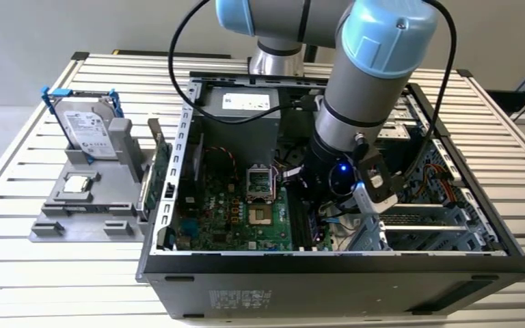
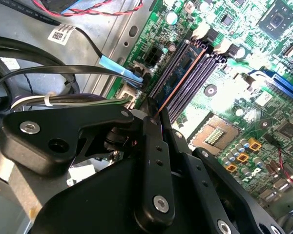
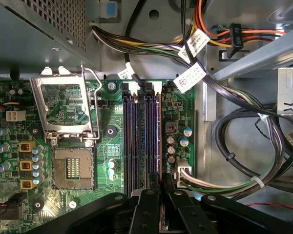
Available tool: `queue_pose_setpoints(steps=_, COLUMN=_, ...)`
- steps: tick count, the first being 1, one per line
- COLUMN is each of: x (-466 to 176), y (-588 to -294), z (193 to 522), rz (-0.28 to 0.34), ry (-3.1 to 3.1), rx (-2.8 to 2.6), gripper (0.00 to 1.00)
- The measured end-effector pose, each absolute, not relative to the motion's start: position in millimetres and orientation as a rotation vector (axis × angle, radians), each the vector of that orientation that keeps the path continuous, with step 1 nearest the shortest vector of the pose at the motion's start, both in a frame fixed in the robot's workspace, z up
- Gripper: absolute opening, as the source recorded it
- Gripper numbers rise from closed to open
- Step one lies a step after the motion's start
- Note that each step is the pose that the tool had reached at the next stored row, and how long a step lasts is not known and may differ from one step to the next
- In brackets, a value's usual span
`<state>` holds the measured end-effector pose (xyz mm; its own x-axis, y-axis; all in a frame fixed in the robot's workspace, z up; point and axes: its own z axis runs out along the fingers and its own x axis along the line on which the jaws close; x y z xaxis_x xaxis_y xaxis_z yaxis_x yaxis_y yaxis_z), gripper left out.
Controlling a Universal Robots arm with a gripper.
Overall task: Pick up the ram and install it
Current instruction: 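Insert the ram into the slot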
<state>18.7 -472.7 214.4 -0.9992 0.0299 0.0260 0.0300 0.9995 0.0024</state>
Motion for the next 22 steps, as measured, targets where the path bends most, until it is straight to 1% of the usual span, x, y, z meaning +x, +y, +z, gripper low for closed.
queue_pose_setpoints(steps=11, x=18.7, y=-472.5, z=211.6, rz=-0.007, ry=-3.115, rx=-0.047, gripper=0.00)
queue_pose_setpoints(steps=12, x=18.8, y=-472.4, z=211.3, rz=-0.007, ry=-3.115, rx=-0.047, gripper=1.00)
queue_pose_setpoints(steps=22, x=18.7, y=-472.7, z=213.8, rz=-0.005, ry=-3.115, rx=-0.047, gripper=1.00)
